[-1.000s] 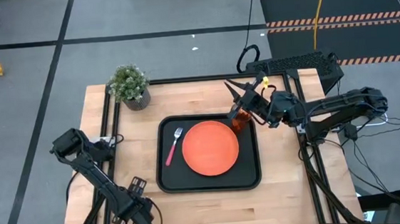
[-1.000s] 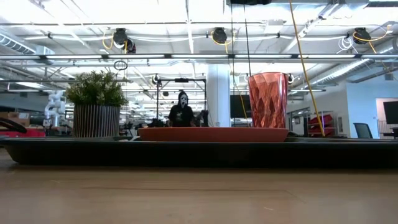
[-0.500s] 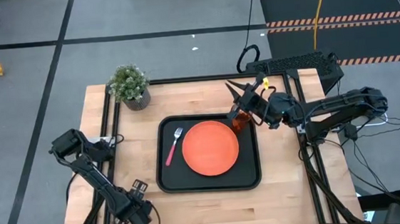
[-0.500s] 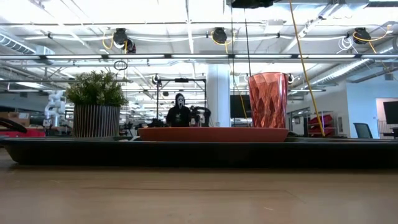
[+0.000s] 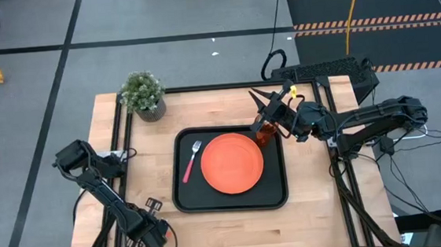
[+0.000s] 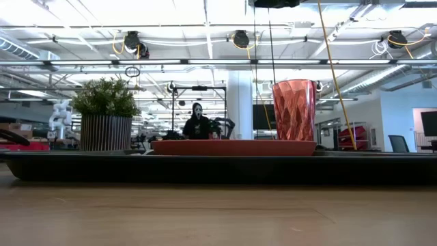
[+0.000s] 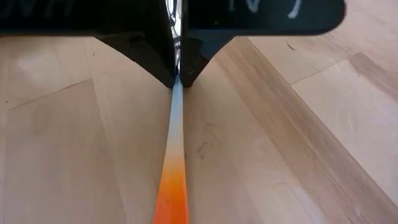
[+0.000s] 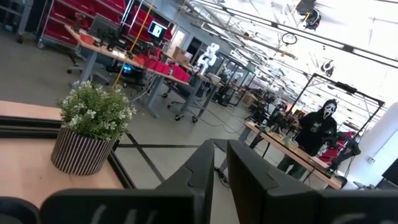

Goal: Pick and place plate/cup/fork/spoon on tray
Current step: Put the orange spoon on the black tray in between the orange plate and pink fork

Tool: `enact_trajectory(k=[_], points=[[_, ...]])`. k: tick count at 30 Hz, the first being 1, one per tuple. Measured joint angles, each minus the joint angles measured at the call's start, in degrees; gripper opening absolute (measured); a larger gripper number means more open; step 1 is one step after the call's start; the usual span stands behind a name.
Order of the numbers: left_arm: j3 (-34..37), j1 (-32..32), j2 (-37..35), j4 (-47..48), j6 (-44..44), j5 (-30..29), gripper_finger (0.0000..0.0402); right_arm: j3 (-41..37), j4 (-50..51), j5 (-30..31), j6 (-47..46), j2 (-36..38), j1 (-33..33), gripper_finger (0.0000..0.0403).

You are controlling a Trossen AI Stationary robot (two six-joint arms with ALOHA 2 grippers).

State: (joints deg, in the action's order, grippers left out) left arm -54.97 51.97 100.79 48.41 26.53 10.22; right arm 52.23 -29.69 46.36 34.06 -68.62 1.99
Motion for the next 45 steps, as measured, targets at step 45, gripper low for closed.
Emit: enact_trajectory(k=[45], points=[[-13.17,-36.02,0.07,9.50,-91.98,-31.52,0.0003,-4.92,6.49,12.90,-3.79,-0.02,7.22,0.0036]])
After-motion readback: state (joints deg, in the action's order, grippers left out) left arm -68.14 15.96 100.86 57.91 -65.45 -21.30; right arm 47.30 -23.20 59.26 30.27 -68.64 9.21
